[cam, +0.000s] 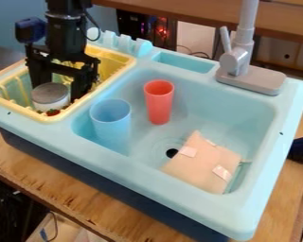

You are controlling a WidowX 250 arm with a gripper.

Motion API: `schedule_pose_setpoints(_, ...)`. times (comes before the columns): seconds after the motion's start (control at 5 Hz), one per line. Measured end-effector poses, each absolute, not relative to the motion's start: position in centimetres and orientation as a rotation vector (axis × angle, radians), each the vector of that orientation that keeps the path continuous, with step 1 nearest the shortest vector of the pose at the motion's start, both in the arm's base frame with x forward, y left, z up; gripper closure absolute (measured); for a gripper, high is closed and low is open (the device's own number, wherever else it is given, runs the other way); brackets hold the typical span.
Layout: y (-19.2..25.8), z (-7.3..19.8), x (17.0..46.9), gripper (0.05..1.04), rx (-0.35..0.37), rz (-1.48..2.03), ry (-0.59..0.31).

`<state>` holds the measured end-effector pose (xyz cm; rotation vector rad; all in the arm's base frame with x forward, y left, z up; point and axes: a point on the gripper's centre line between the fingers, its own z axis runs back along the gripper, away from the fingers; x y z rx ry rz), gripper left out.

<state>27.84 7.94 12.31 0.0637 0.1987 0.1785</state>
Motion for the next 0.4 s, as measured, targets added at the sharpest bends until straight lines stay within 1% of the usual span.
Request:
schedule_pose_setpoints(0.2, 8.1, 14.1, 29.6, 0.085, 0.047, 0.161, 0.116)
schedule_pose_setpoints(0.4, 8.4, 16.6, 30.9, 0.085, 0.070, 0.158, -0.016)
